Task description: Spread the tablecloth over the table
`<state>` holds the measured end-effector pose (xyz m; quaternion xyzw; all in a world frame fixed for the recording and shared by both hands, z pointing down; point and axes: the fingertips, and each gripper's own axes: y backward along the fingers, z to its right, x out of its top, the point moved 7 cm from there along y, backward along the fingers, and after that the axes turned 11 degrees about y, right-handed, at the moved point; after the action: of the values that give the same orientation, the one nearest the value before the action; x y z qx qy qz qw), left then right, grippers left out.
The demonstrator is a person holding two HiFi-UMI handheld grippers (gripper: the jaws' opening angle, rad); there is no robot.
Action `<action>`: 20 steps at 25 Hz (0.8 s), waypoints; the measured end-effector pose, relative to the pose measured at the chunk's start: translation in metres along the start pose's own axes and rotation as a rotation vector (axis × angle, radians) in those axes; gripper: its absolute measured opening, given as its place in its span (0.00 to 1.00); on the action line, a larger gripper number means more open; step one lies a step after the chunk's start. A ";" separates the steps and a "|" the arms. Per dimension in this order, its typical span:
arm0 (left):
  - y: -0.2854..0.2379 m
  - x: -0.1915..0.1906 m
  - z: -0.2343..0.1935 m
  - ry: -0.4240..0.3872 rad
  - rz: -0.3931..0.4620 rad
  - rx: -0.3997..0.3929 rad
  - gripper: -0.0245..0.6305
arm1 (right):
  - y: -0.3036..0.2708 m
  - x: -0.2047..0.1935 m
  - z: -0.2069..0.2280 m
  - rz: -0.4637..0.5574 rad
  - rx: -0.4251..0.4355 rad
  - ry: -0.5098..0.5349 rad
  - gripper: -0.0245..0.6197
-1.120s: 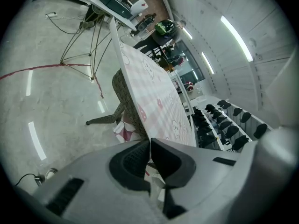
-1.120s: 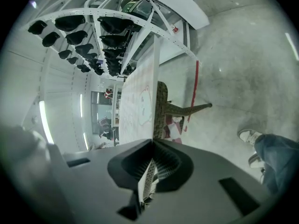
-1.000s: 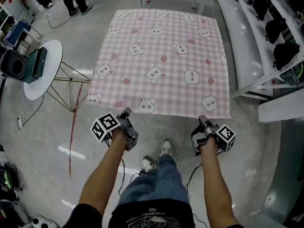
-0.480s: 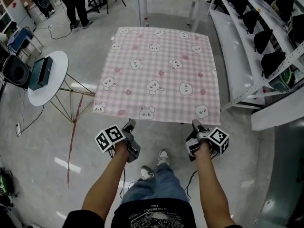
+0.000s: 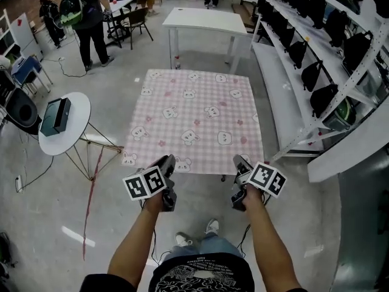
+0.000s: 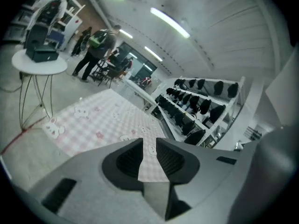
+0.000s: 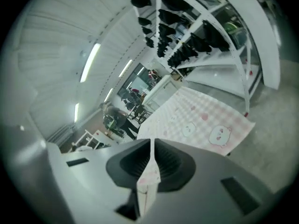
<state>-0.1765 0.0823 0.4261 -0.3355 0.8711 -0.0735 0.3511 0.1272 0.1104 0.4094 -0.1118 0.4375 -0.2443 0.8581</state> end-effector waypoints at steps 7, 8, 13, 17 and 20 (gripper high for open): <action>0.018 0.040 0.086 -0.366 0.035 -0.089 0.11 | 0.026 0.054 -0.055 0.000 0.084 0.435 0.05; 0.019 0.042 0.098 -0.417 0.040 -0.097 0.11 | 0.030 0.061 -0.060 0.008 0.090 0.499 0.05; 0.016 0.046 0.137 -0.547 0.070 -0.090 0.04 | 0.051 0.089 -0.074 0.063 0.071 0.774 0.04; 0.012 0.042 0.152 -0.646 0.071 -0.054 0.04 | 0.059 0.099 -0.072 0.092 0.046 0.889 0.05; 0.011 0.041 0.156 -0.673 0.084 -0.040 0.04 | 0.063 0.105 -0.070 0.118 0.049 0.913 0.04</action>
<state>-0.1006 0.0817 0.2832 -0.3119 0.7206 0.0731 0.6149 0.1429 0.1111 0.2691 0.0527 0.7705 -0.2295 0.5924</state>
